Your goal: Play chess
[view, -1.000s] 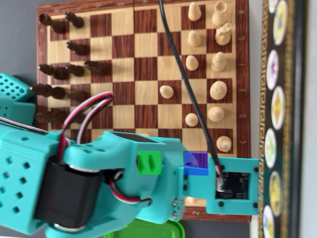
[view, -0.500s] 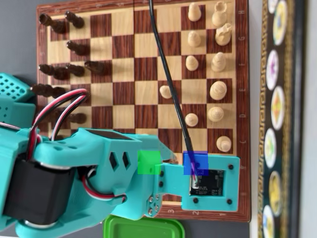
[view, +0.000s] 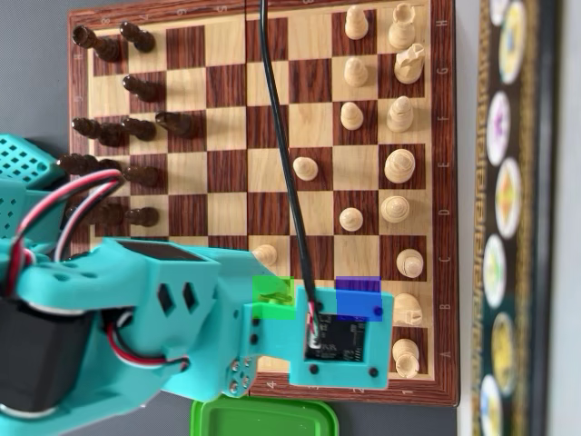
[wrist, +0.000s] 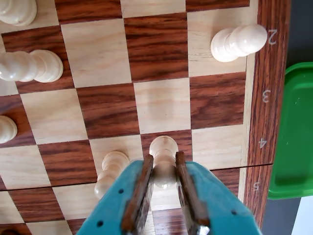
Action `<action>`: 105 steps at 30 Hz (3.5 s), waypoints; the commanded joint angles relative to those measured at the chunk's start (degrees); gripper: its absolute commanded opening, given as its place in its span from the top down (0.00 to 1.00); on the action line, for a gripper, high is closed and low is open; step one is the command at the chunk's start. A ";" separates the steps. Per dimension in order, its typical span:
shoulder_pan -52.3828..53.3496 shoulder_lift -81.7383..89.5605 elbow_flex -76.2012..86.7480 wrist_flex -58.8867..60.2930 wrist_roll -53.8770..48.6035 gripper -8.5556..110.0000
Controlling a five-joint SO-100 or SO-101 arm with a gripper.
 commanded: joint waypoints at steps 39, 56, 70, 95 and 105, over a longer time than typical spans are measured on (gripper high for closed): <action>1.67 5.36 6.68 -2.37 0.26 0.93; 1.93 5.36 6.86 -5.36 -0.09 0.93; 1.76 5.36 8.70 -5.89 0.18 0.93; 1.76 5.45 8.61 -5.98 0.00 0.86; 1.76 5.62 8.53 -5.98 -0.18 0.83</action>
